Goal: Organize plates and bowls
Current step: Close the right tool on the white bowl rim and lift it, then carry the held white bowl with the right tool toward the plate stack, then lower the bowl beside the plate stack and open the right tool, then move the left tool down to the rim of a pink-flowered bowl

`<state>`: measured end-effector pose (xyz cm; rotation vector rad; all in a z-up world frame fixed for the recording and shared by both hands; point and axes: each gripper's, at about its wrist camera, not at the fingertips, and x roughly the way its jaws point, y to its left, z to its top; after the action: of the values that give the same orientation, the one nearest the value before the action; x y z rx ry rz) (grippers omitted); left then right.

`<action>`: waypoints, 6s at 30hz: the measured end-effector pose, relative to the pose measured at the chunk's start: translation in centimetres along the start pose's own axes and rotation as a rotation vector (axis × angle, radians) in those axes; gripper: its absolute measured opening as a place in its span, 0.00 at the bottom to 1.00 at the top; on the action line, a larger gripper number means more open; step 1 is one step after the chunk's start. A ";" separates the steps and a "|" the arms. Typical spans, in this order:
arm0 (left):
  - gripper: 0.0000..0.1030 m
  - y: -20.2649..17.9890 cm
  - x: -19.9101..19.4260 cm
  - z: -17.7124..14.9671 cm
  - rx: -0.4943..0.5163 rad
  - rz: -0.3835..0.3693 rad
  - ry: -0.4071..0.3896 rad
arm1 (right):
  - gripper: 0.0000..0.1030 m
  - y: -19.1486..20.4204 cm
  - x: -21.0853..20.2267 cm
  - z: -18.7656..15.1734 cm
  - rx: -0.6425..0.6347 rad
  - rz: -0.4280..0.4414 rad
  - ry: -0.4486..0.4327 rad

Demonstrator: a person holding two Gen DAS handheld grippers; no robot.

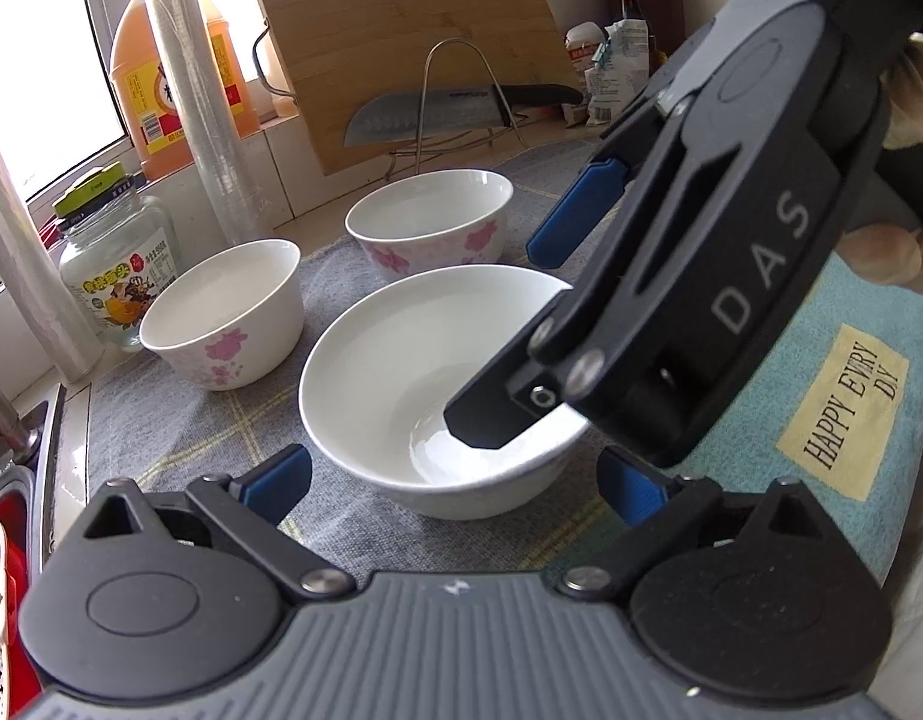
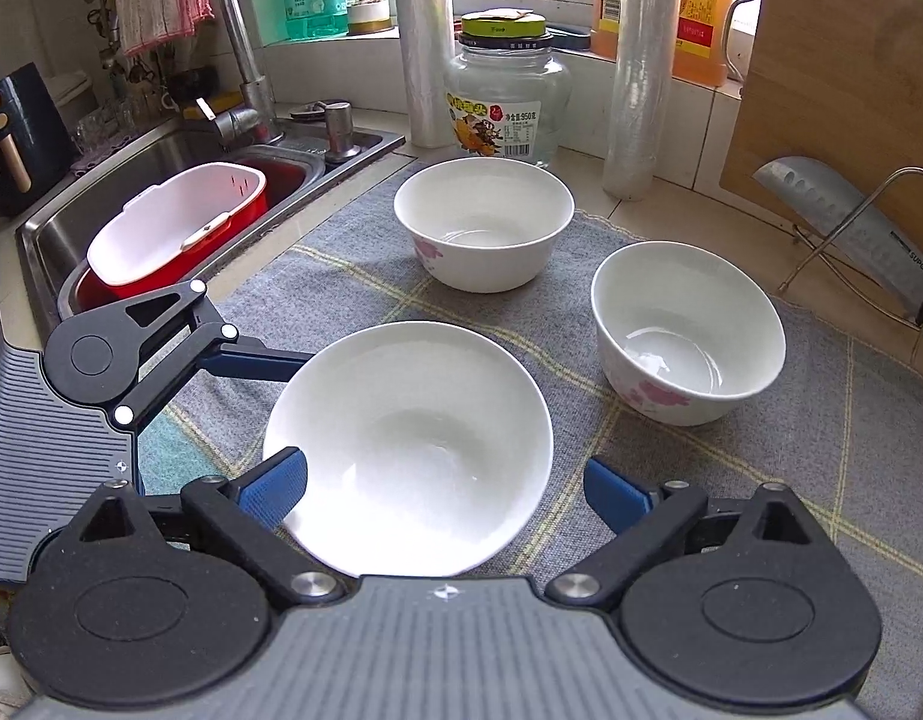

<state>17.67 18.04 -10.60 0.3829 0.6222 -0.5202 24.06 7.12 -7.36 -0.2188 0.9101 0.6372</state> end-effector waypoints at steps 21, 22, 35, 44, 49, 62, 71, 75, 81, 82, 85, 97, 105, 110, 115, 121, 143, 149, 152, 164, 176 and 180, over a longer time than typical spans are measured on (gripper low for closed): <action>0.87 1.1 0.3 0.2 0.017 -0.075 -0.016 | 0.77 -1.0 1.9 1.3 0.020 0.056 0.056; 0.87 1.2 0.4 0.3 0.014 -0.084 -0.015 | 0.77 -1.1 2.0 1.4 0.020 0.059 0.058; 0.87 1.8 0.5 0.8 0.012 -0.124 0.014 | 0.77 -1.3 1.9 1.4 0.029 0.078 0.067; 0.87 1.2 -0.2 1.7 0.017 -0.125 0.037 | 0.77 -1.5 0.8 1.0 0.034 0.085 0.058; 0.86 0.5 -0.7 2.5 0.019 -0.135 0.044 | 0.77 -1.9 -0.7 0.6 0.048 0.087 0.040; 0.87 -3.6 0.2 5.8 0.084 -0.220 0.044 | 0.77 -5.6 -5.1 -3.0 0.143 0.040 -0.005; 0.87 -6.1 3.1 8.7 0.126 -0.295 0.022 | 0.77 -9.5 -7.2 -5.4 0.194 -0.049 -0.008; 0.87 -7.1 4.7 10.0 0.139 -0.315 0.014 | 0.77 -11.3 -7.7 -6.1 0.215 -0.076 -0.011; 0.87 -8.4 6.8 11.2 0.151 -0.328 0.012 | 0.77 -13.4 -7.5 -6.8 0.236 -0.110 -0.009; 0.87 -8.6 7.0 11.4 0.151 -0.329 0.012 | 0.77 -13.7 -7.4 -6.9 0.240 -0.114 -0.008; 0.87 -8.7 7.3 11.5 0.139 -0.334 0.015 | 0.77 -14.5 -7.2 -7.1 0.254 -0.120 -0.009; 0.87 -9.1 8.6 11.9 0.111 -0.332 0.032 | 0.77 -15.7 -6.4 -7.3 0.257 -0.131 -0.001; 0.89 -9.1 8.7 11.8 0.116 -0.329 0.040 | 0.87 -15.7 -6.0 -7.4 0.258 -0.117 -0.002; 0.95 -8.5 8.4 11.7 0.089 -0.332 0.057 | 1.00 -15.4 -6.4 -7.4 0.248 -0.151 -0.018; 0.98 -6.8 7.0 11.4 0.033 -0.304 0.070 | 1.00 -15.0 -7.3 -7.1 0.251 -0.164 -0.045; 0.98 -4.7 4.2 10.1 -0.026 -0.259 0.058 | 1.00 -13.5 -7.8 -6.5 0.238 -0.185 -0.070; 0.99 0.9 0.7 7.2 -0.260 0.008 0.075 | 1.00 -9.0 -5.9 -4.8 0.081 -0.196 -0.098; 0.99 0.5 1.4 8.8 -0.298 0.073 0.122 | 1.00 -10.5 -5.7 -5.2 0.007 -0.178 -0.123; 0.99 0.3 1.1 9.4 -0.307 0.093 0.119 | 1.00 -11.1 -5.5 -5.3 -0.012 -0.136 -0.127; 0.99 2.1 2.5 11.6 -0.237 0.050 0.092 | 1.00 -10.3 -5.1 -5.3 -0.007 -0.173 -0.135; 0.99 5.1 4.0 14.2 -0.155 -0.021 0.052 | 1.00 -8.0 -4.2 -3.0 -0.006 -0.215 -0.153; 0.99 6.2 4.8 15.2 -0.140 -0.023 0.045 | 1.00 -7.7 -3.9 -2.4 -0.022 -0.227 -0.158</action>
<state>31.31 13.99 -1.06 0.2559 0.7027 -0.4883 25.28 -1.69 -6.42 -0.2834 0.7146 0.4478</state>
